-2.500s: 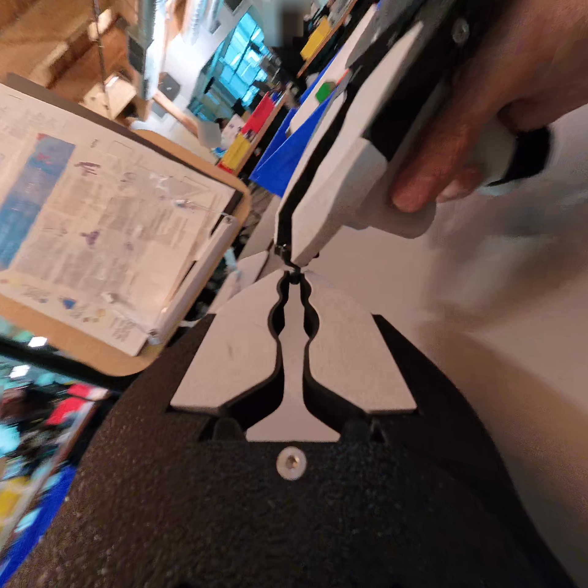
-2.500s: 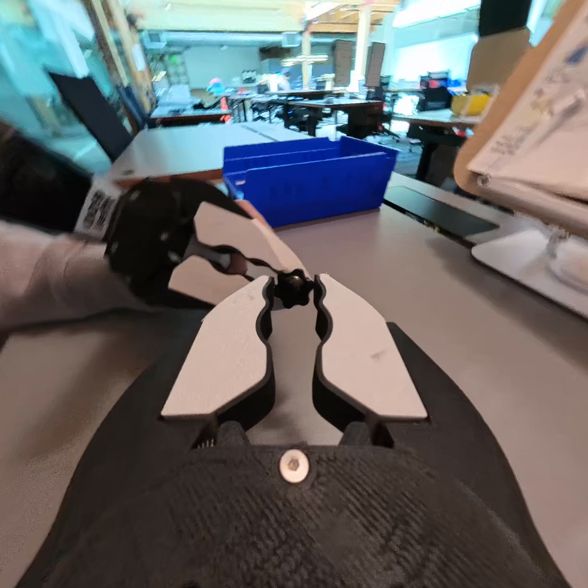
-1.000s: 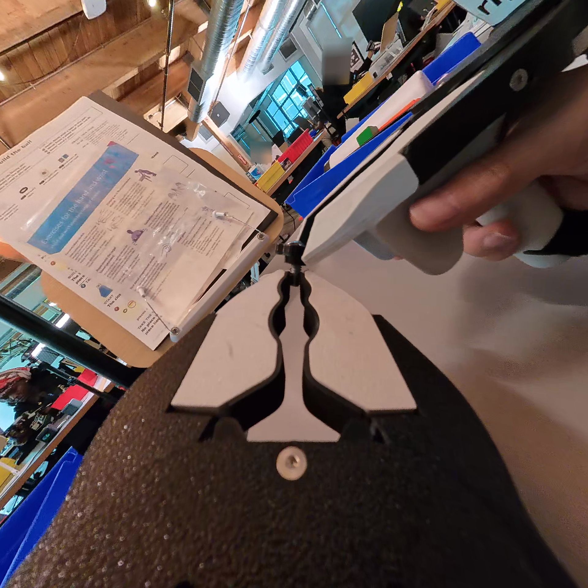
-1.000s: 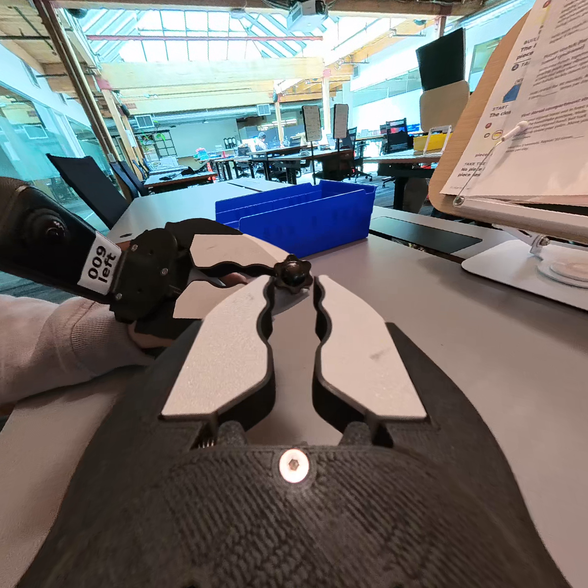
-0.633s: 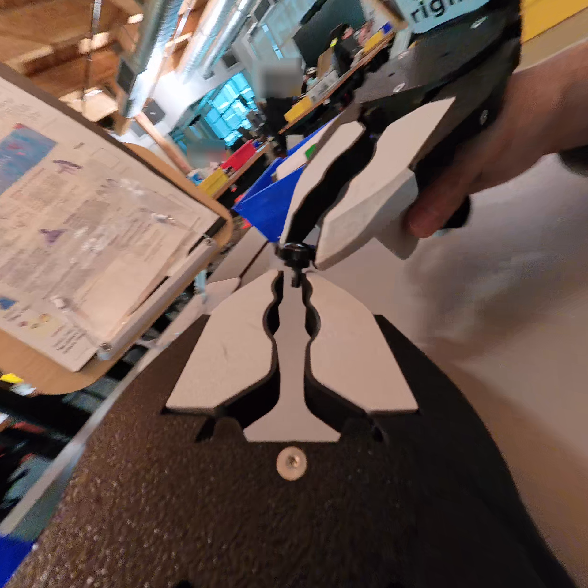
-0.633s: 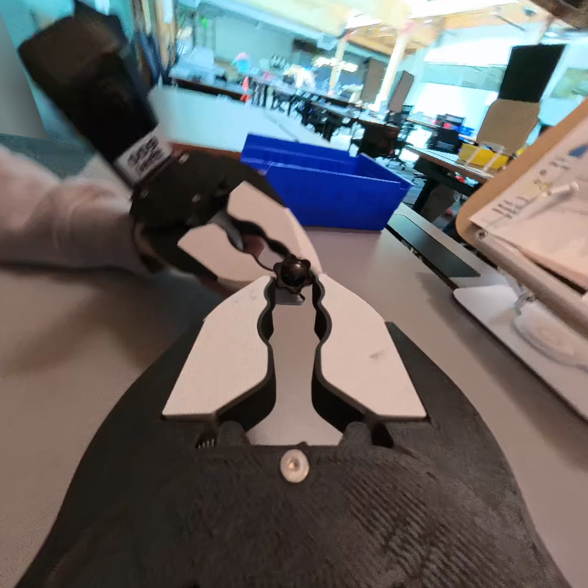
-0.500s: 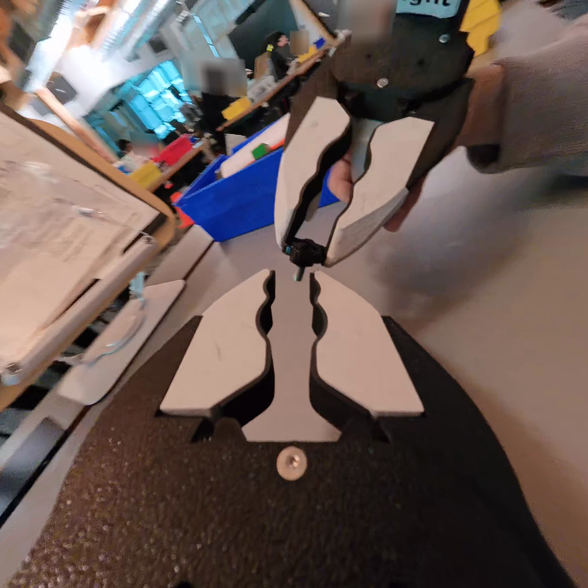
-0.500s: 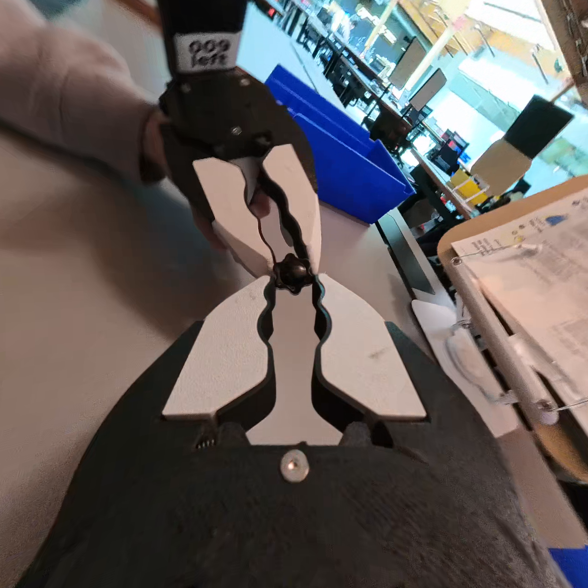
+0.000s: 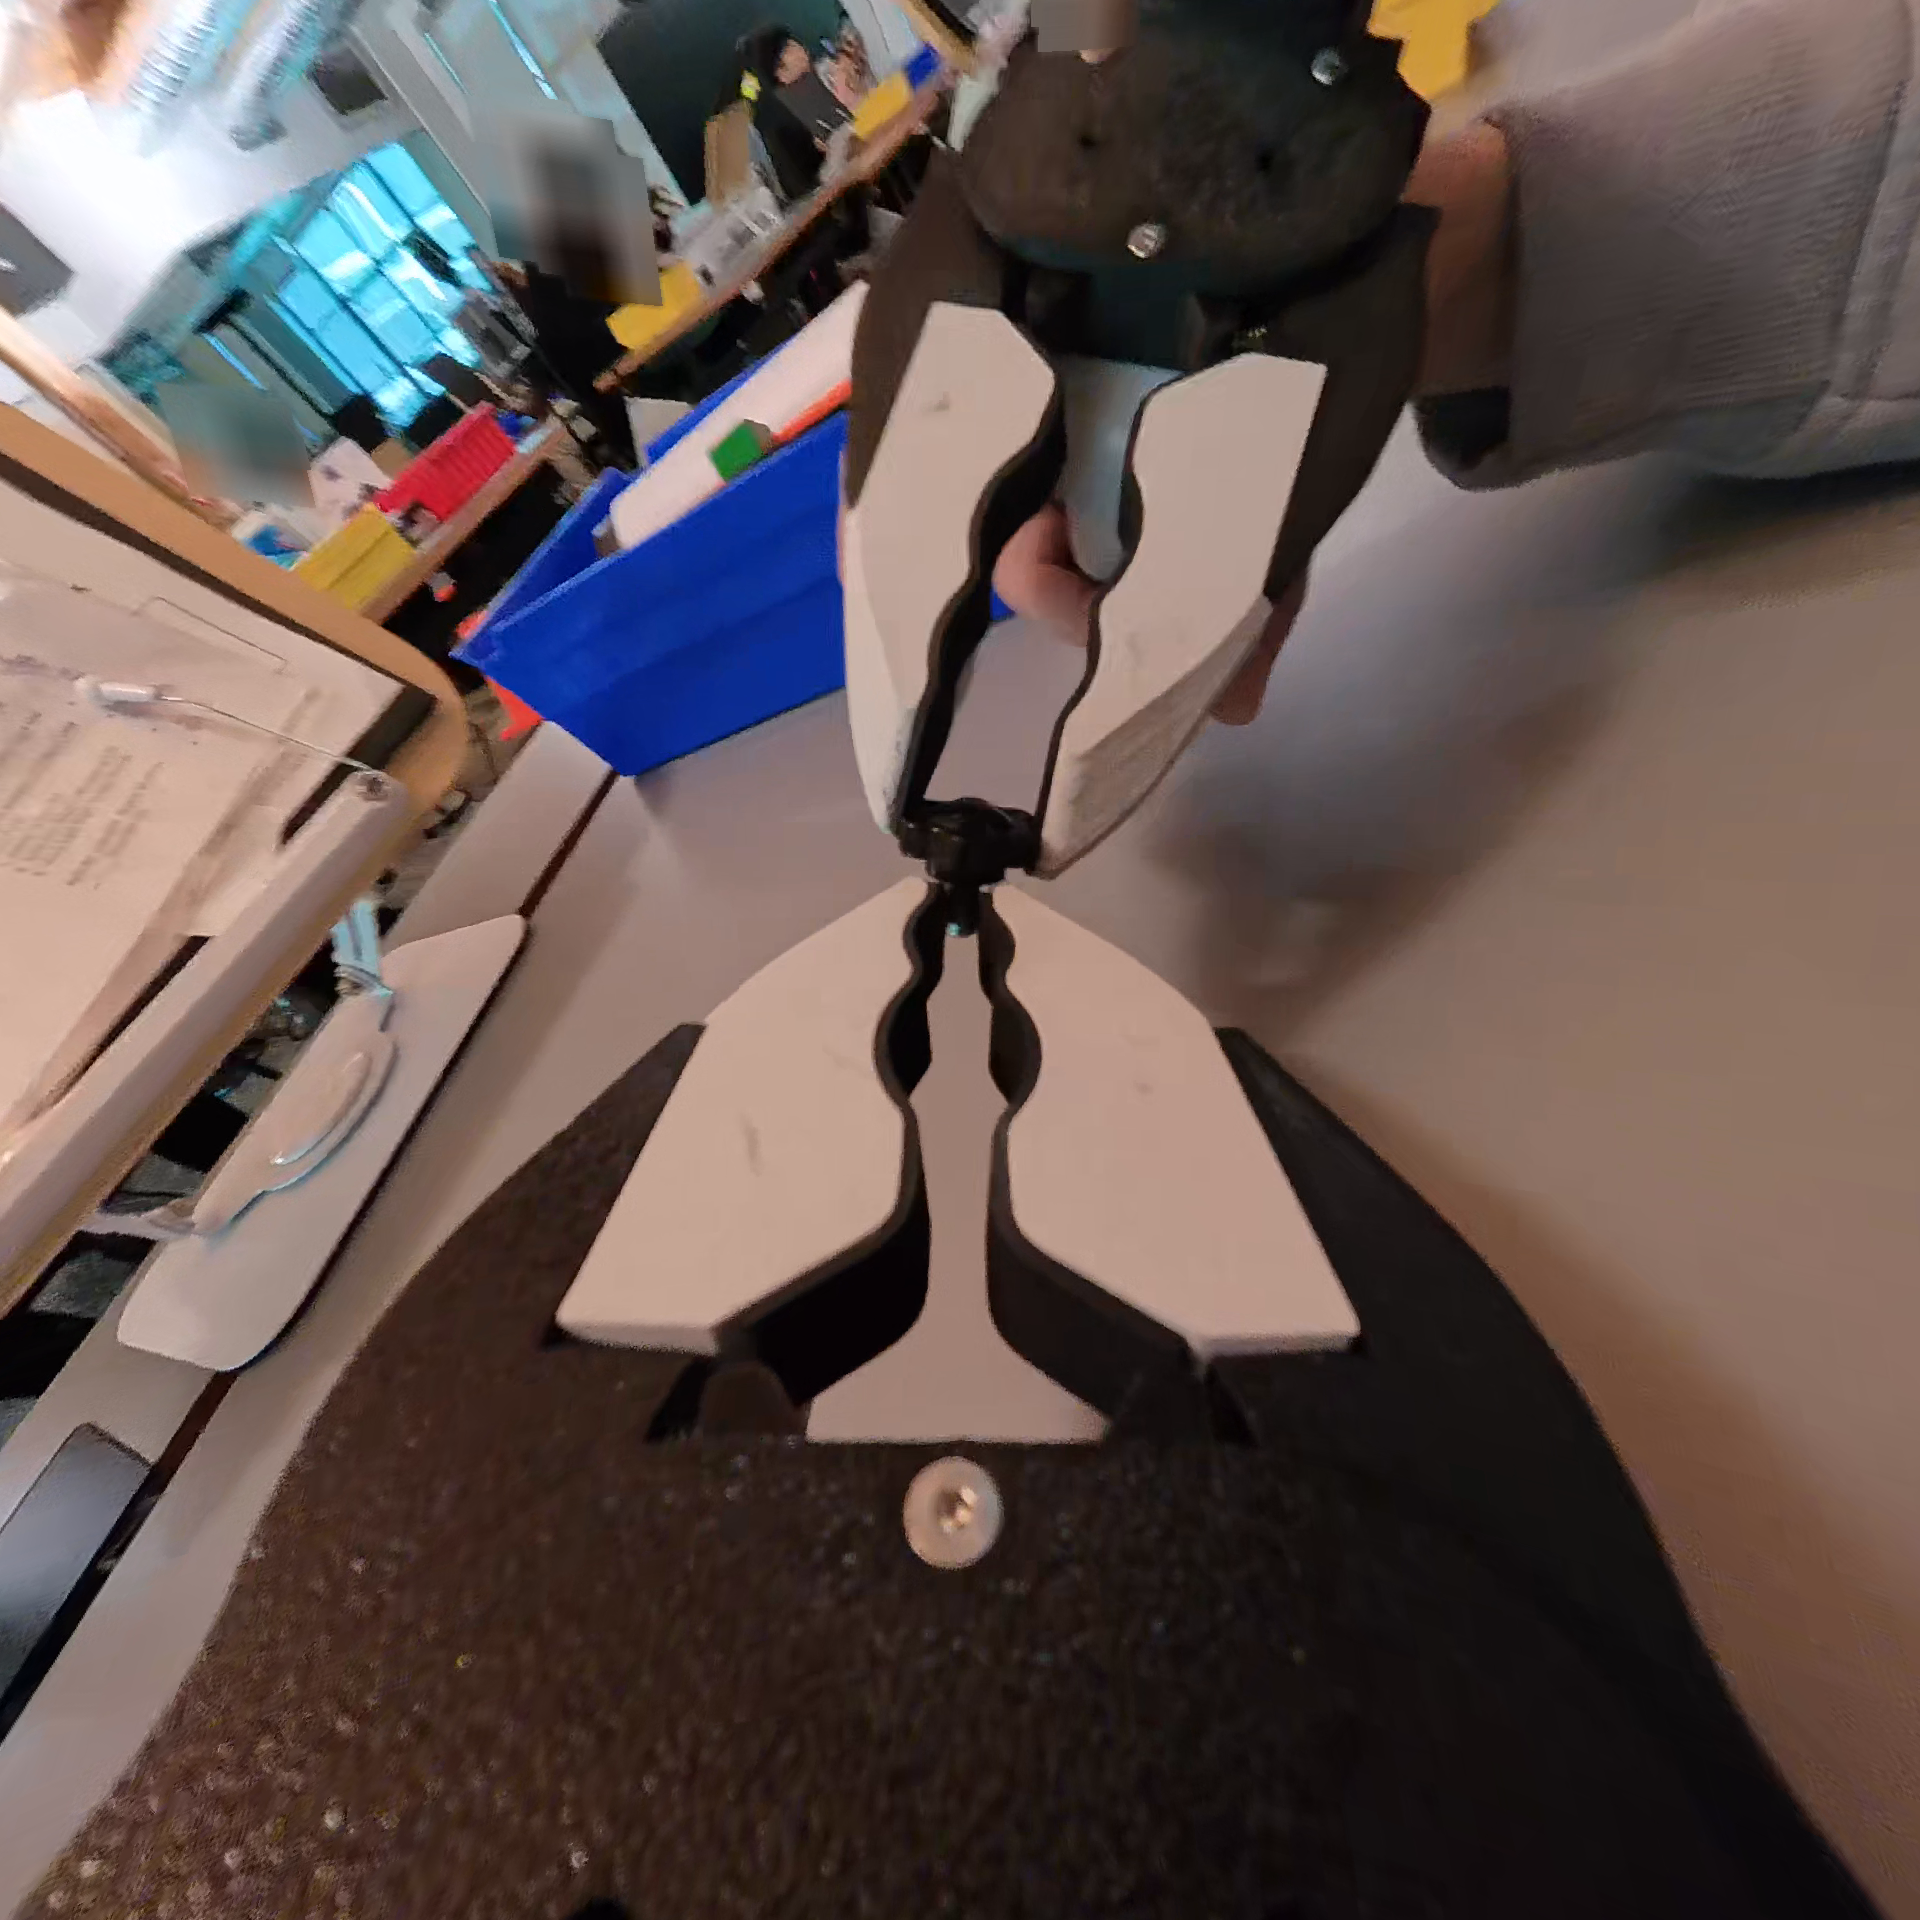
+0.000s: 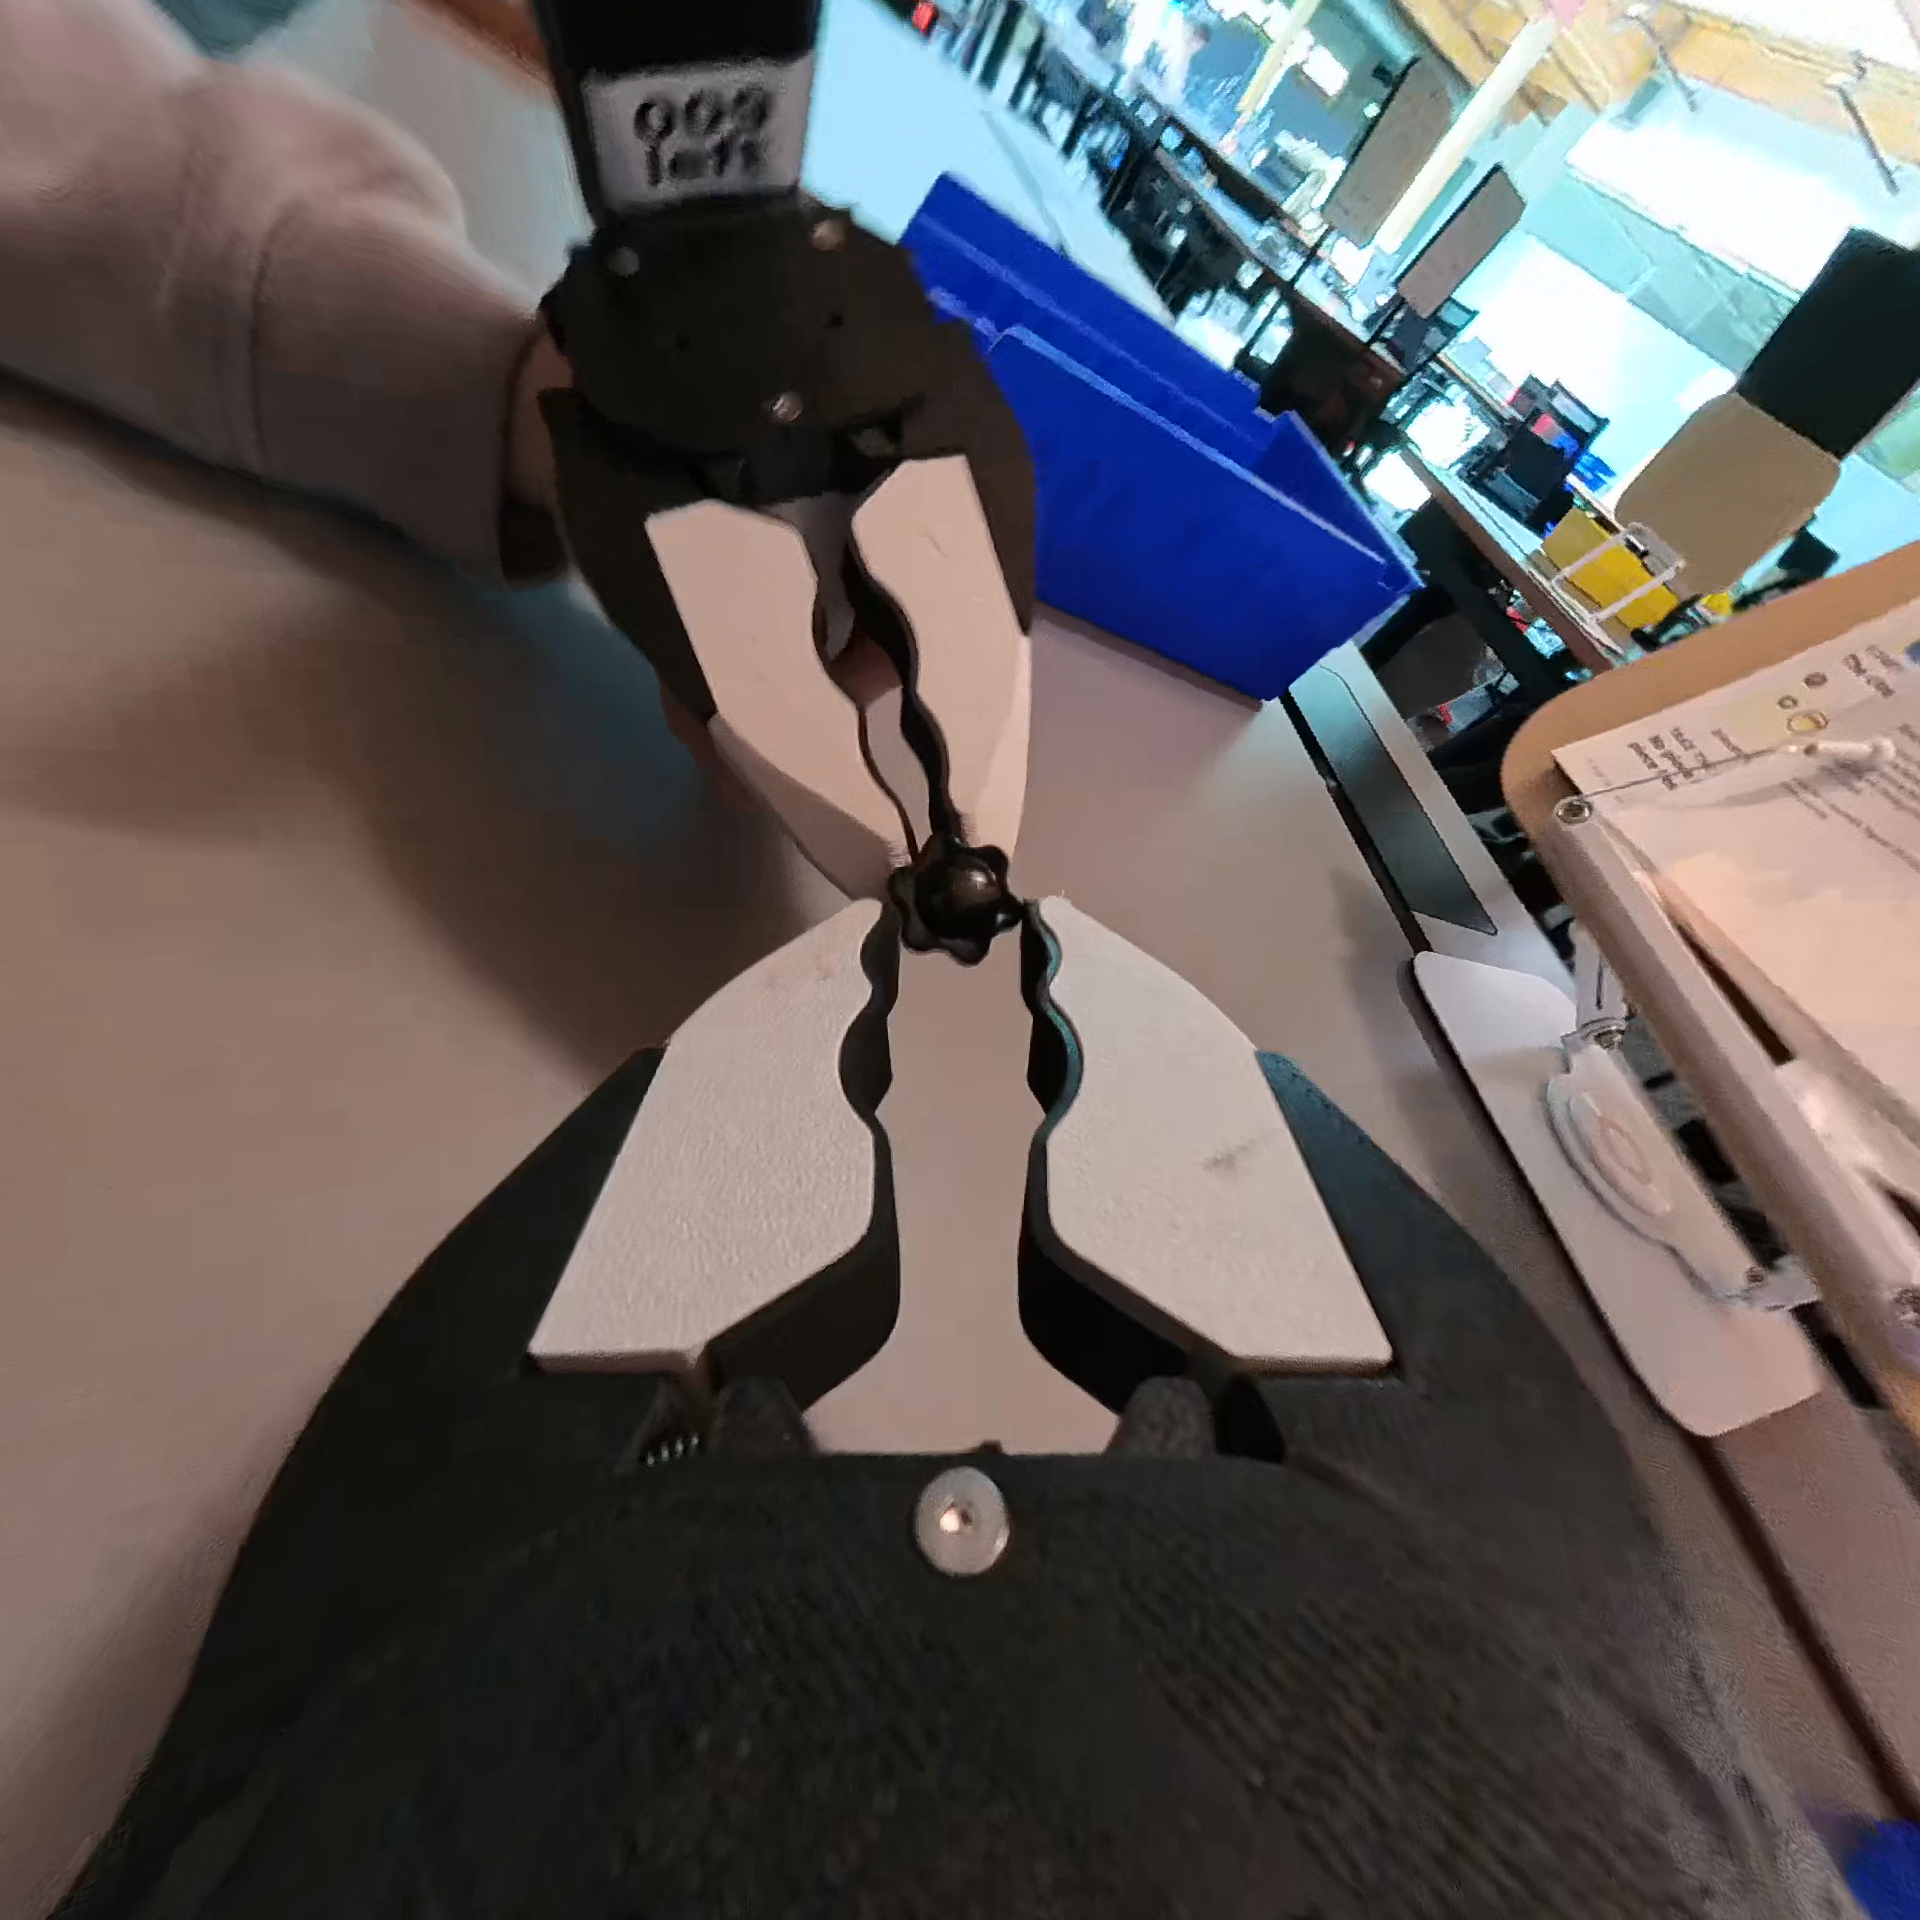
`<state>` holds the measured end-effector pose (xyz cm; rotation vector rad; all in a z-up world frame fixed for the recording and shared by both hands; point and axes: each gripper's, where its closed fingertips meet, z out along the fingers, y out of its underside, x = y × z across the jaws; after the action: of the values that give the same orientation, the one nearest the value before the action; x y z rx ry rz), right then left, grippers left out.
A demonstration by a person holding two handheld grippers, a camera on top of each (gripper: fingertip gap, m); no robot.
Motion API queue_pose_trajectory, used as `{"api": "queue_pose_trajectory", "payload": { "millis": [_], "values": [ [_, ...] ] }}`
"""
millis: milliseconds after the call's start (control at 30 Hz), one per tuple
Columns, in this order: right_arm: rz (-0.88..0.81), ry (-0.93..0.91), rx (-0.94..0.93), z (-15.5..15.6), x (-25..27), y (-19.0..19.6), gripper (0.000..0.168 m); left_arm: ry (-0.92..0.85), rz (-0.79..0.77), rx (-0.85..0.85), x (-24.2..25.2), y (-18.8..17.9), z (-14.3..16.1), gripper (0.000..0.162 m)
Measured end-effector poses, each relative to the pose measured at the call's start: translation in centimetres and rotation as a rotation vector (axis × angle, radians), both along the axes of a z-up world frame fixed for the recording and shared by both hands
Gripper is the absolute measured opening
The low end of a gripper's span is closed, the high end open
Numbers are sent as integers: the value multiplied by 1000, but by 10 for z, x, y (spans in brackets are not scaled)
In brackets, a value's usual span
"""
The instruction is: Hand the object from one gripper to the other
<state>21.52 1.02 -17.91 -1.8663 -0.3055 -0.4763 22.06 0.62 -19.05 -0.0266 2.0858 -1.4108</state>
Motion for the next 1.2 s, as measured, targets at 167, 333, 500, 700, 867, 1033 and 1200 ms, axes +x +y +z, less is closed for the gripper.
{"api": "queue_pose_trajectory", "payload": {
  "millis": [167, 333, 500, 700, 867, 1033, 1200],
  "values": [
    [-13, 633, 276, 22, 9, 7, 68, -135, 104, -89, 12, 12, 23, 5],
    [110, 1097, 464, 35, 6, 14, 66, -243, 98, -134, 9, 15, 37, 5],
    [122, 1093, 427, 29, 1, 17, 43, -285, 57, -127, 1, 9, 39, 5],
    [195, 1125, 469, 38, -3, 15, 22, -308, 46, -100, -1, 6, 37, 5],
    [179, 1141, 452, 35, -3, 15, 35, -366, 59, -85, -1, 5, 39, 5],
    [206, 1168, 435, 32, -8, 19, 38, -387, 52, -95, -4, 6, 43, 5],
    [221, 1086, 400, 32, -10, 20, 25, -360, 52, -84, -1, 7, 40, 5]
  ]
}}
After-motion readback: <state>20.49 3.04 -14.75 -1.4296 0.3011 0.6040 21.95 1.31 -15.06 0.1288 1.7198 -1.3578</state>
